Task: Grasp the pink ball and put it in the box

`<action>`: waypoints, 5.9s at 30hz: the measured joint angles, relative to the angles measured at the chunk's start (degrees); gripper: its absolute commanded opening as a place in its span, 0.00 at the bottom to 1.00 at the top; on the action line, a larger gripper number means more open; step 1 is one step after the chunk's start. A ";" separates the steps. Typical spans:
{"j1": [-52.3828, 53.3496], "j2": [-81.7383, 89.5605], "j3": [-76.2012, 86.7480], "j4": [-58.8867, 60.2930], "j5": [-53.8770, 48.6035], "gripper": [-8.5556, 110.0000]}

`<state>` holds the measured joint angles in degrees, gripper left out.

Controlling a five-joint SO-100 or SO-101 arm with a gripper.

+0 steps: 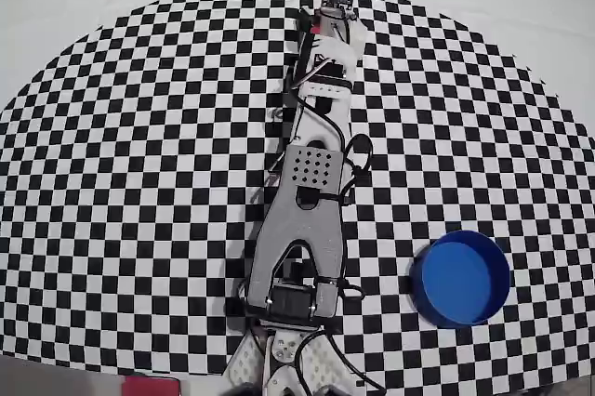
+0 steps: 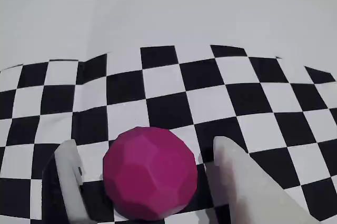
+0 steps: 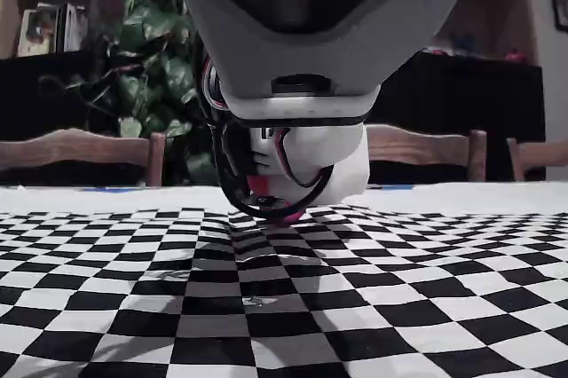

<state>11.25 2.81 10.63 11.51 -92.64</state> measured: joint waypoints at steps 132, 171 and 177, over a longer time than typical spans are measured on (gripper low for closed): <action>7.12 94.75 104.59 -10.63 0.79 0.07; 12.57 148.18 151.35 -10.63 0.79 0.07; 14.33 153.90 156.53 -10.63 0.79 0.07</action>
<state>25.58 156.71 167.17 0.88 -91.85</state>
